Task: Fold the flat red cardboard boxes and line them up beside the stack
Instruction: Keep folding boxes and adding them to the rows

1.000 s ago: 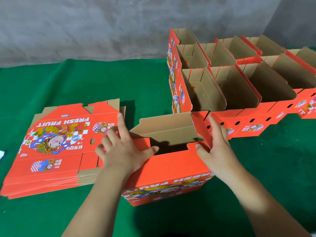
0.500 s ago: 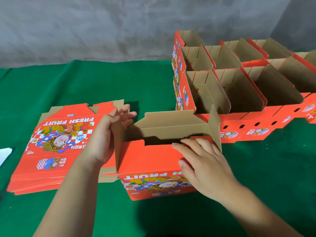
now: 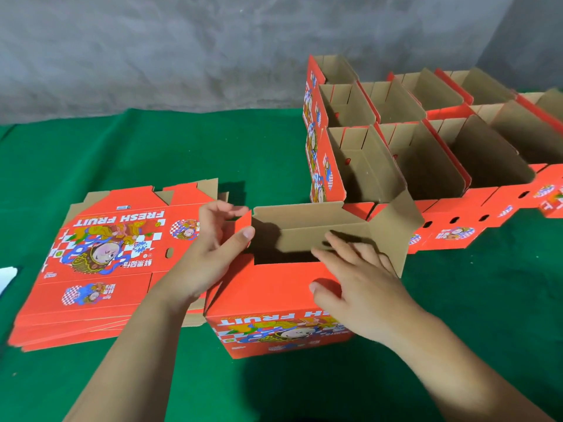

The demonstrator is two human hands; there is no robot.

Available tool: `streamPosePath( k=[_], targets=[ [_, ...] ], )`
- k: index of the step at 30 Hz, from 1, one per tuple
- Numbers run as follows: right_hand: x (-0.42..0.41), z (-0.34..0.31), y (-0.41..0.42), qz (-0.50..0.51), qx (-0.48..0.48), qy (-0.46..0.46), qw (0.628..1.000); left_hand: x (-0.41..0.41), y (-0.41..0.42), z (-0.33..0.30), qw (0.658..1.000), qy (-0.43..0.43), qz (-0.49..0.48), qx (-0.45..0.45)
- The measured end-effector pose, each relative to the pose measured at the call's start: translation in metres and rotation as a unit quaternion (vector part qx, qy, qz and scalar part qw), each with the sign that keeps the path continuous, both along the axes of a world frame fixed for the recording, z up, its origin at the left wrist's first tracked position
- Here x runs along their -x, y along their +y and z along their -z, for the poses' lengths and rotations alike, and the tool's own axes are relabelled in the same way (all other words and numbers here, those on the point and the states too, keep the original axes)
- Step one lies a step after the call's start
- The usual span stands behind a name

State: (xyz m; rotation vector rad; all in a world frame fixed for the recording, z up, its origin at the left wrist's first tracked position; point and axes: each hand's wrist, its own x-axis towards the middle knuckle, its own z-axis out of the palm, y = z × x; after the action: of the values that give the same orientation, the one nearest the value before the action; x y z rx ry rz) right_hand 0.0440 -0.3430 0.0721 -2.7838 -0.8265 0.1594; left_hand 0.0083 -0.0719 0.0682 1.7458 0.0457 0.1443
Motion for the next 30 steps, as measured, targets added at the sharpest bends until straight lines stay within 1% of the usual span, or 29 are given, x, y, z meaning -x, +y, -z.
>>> streamPosePath(
  k=[2, 3, 4, 5, 6, 7, 9, 10, 11, 12, 13, 14, 15, 16, 17, 18, 19, 20, 21, 22, 24, 26, 28, 30],
  targets=[
    [-0.011, 0.0, 0.006, 0.011, 0.008, -0.011, 1.0, 0.001, -0.002, 0.005, 0.999, -0.004, -0.011, 0.042],
    [-0.015, 0.0, 0.01, 0.019, 0.01, -0.023, 0.999, 0.002, -0.003, 0.009, 0.999, -0.004, -0.021, 0.032],
    [-0.017, 0.001, 0.013, 0.026, 0.025, -0.026, 0.999, 0.003, -0.004, 0.014, 0.999, -0.009, -0.037, -0.012],
    [-0.018, 0.004, 0.015, 0.03, 0.047, -0.022, 0.998, 0.004, -0.005, 0.019, 0.995, -0.016, -0.052, -0.083],
    [-0.018, 0.007, 0.017, 0.032, 0.065, -0.018, 0.997, 0.005, -0.006, 0.022, 0.985, -0.025, -0.065, -0.158],
    [-0.017, 0.008, 0.018, 0.031, 0.076, -0.017, 0.996, 0.005, -0.005, 0.025, 0.974, -0.033, -0.074, -0.212],
    [-0.015, 0.008, 0.017, 0.016, 0.063, -0.04, 0.997, 0.003, -0.002, 0.027, 0.966, -0.033, -0.079, -0.243],
    [-0.012, 0.006, 0.016, 0.004, 0.026, -0.065, 0.998, 0.001, -0.002, 0.028, 0.967, -0.029, -0.076, -0.241],
    [-0.009, 0.004, 0.013, -0.007, -0.044, -0.104, 0.994, 0.0, -0.002, 0.028, 0.966, -0.024, -0.074, -0.245],
    [-0.004, 0.004, 0.008, -0.002, -0.13, -0.159, 0.979, -0.002, -0.002, 0.027, 0.962, -0.022, -0.075, -0.26],
    [-0.001, 0.008, 0.002, 0.024, -0.22, -0.231, 0.948, -0.002, -0.002, 0.027, 0.955, -0.028, -0.079, -0.285],
    [0.001, 0.012, -0.007, 0.071, -0.297, -0.286, 0.908, -0.001, -0.002, 0.028, 0.948, -0.043, -0.081, -0.305],
    [0.002, 0.015, -0.015, 0.115, -0.352, -0.303, 0.878, 0.002, -0.002, 0.028, 0.95, -0.048, -0.082, -0.299],
    [0.0, 0.018, -0.022, 0.134, -0.382, -0.29, 0.867, 0.003, -0.003, 0.026, 0.959, -0.042, -0.084, -0.268],
    [-0.002, 0.022, -0.028, 0.12, -0.389, -0.258, 0.876, 0.004, -0.003, 0.024, 0.967, -0.032, -0.086, -0.238],
    [-0.005, 0.028, -0.033, 0.087, -0.374, -0.216, 0.898, 0.003, -0.003, 0.023, 0.969, -0.021, -0.087, -0.23],
    [-0.006, 0.035, -0.035, 0.054, -0.351, -0.175, 0.918, 0.001, -0.003, 0.021, 0.966, -0.012, -0.086, -0.245],
    [-0.005, 0.043, -0.034, 0.037, -0.334, -0.142, 0.931, -0.002, -0.002, 0.02, 0.958, -0.007, -0.087, -0.273],
    [-0.004, 0.049, -0.034, 0.036, -0.336, -0.117, 0.934, -0.006, -0.003, 0.018, 0.949, -0.003, -0.093, -0.3],
    [-0.003, 0.054, -0.033, 0.043, -0.356, -0.101, 0.928, -0.011, -0.003, 0.016, 0.944, 0.005, -0.105, -0.314],
    [-0.002, 0.061, -0.033, 0.055, -0.405, -0.09, 0.908, -0.02, -0.004, 0.012, 0.942, 0.043, -0.131, -0.305],
    [-0.001, 0.063, -0.036, 0.064, -0.407, -0.09, 0.907, -0.028, -0.005, 0.01, 0.95, 0.086, -0.141, -0.265],
    [0.002, 0.063, -0.038, 0.056, -0.363, -0.114, 0.923, -0.034, -0.003, 0.012, 0.96, 0.098, -0.149, -0.215],
    [-0.001, 0.059, -0.039, 0.02, -0.299, -0.161, 0.94, -0.033, -0.004, 0.013, 0.968, 0.107, -0.165, -0.159]
  ],
)
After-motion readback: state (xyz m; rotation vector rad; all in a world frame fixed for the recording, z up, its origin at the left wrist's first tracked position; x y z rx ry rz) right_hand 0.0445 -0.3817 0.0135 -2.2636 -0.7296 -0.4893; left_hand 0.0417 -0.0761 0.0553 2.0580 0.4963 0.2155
